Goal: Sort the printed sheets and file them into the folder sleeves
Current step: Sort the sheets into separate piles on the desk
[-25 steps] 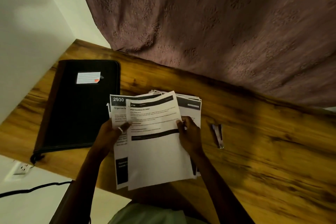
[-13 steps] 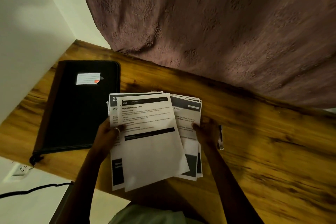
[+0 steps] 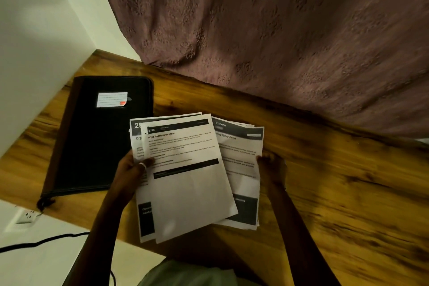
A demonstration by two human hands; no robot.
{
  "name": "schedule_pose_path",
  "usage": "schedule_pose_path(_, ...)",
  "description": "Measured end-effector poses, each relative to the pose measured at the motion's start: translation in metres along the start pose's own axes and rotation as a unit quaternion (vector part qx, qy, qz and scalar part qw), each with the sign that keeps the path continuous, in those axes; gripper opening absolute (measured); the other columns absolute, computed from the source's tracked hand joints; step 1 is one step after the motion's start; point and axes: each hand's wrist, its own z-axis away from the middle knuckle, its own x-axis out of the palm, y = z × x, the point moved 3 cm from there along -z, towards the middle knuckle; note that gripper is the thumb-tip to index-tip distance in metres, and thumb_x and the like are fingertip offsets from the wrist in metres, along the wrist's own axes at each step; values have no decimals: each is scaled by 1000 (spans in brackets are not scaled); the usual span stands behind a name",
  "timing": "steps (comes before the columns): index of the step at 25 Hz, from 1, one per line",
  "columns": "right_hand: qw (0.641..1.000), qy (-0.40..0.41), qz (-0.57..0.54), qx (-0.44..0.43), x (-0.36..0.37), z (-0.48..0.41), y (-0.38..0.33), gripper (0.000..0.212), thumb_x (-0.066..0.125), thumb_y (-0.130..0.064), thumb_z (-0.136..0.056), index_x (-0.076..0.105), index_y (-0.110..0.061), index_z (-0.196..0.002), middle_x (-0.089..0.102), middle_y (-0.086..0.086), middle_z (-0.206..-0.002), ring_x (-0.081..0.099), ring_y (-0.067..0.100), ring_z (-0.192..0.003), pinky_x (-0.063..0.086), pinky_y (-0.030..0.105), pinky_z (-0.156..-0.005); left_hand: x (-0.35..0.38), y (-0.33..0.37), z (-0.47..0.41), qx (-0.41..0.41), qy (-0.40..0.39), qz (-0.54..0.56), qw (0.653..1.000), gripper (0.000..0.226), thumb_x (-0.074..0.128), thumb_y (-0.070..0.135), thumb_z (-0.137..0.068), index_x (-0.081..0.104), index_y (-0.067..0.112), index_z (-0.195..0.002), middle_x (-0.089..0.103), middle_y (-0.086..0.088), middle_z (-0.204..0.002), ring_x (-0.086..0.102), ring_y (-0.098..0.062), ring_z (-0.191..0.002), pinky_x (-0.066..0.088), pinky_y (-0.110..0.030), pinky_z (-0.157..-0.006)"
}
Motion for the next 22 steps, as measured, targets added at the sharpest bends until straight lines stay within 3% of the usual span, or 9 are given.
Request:
schedule_pose_path(5, 984, 118, -7, -131, -45, 20, -28, 25, 48, -22, -103, 60, -1, -110, 64, 6, -91, 60, 20, -74, 34, 14, -58, 2, 3, -1, 0, 2, -2, 1000, 24, 59, 5, -95, 58, 19, -115, 71, -5, -104, 74, -19, -89, 60, -27, -61)
schedule_pose_path(8, 961, 188, -10, -203, -81, 25, -47, 25, 48, -21, -103, 60, 0, -108, 60, 4, -86, 54, 14, -73, 26, 8, -59, 3, 6, -1, 5, 0, -6, 1000, 24, 58, 6, -96, 57, 16, -117, 71, -6, -104, 74, -17, -86, 60, -27, -59)
schedule_pose_path(11, 948, 220, -23, -230, -111, 19, -55, 29, 48, -26, -103, 61, 0, -108, 67, 11, -94, 58, 16, -78, 34, 17, -62, 6, 7, -1, 6, -2, -5, 1000, 23, 58, 5, -96, 56, 15, -116, 71, -6, -104, 74, -15, -84, 60, -26, -58)
schedule_pose_path(17, 953, 208, -155, -157, -144, -6, -46, 35, 51, -35, -101, 64, -2, -101, 68, 15, -99, 63, 27, -88, 49, 33, -72, 11, 9, -1, 14, -10, 3, 1000, 22, 56, 4, -97, 57, 17, -115, 70, -6, -104, 74, -15, -86, 60, -25, -59)
schedule_pose_path(22, 951, 220, -194, -97, -137, -8, -31, 35, 50, -35, -101, 62, -2, -100, 64, 11, -94, 60, 22, -84, 47, 31, -70, 11, 7, -4, 13, -4, -8, 1000, 22, 54, 7, -99, 57, 18, -117, 69, -5, -107, 74, -16, -89, 60, -27, -62)
